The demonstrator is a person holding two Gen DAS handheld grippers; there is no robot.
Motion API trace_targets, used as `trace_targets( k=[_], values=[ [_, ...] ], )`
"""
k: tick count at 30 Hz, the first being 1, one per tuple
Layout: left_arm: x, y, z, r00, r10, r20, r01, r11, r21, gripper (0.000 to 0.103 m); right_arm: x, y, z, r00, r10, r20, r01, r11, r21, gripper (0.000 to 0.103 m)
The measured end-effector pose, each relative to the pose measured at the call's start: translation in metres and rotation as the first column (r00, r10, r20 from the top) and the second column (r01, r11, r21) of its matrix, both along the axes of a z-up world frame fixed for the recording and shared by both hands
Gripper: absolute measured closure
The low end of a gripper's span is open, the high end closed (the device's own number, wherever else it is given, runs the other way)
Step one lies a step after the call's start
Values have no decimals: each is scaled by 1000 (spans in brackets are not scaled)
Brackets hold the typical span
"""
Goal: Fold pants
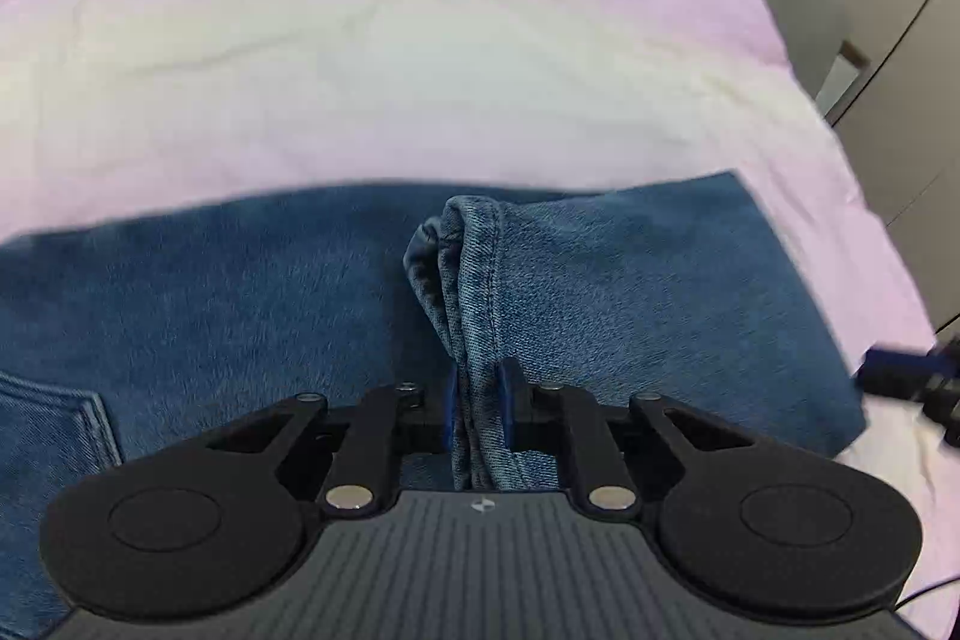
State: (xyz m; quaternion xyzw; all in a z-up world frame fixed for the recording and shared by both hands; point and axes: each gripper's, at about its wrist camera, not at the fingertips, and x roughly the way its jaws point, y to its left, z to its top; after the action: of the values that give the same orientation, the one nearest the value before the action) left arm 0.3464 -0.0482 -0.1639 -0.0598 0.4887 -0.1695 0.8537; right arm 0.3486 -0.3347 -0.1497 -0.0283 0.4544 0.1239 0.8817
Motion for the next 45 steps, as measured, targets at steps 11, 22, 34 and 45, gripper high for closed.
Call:
trace_targets(
  k=[11,22,34,45],
  values=[
    [17,-5,-20,998,4,-60,-3,1000,9,73,107,-39,-17,997,-71,5,71,997,-18,95],
    [21,-15,-25,998,-9,-63,12,999,38,71,162,-33,-65,988,-116,-97,111,992,-60,99],
    [19,-16,-26,998,-13,-55,15,999,42,71,36,-35,-46,972,110,-206,-138,983,-125,99],
    [24,-17,-24,997,6,-80,-1,998,60,71,17,-25,-48,972,87,-219,-122,980,-154,99]
  ],
)
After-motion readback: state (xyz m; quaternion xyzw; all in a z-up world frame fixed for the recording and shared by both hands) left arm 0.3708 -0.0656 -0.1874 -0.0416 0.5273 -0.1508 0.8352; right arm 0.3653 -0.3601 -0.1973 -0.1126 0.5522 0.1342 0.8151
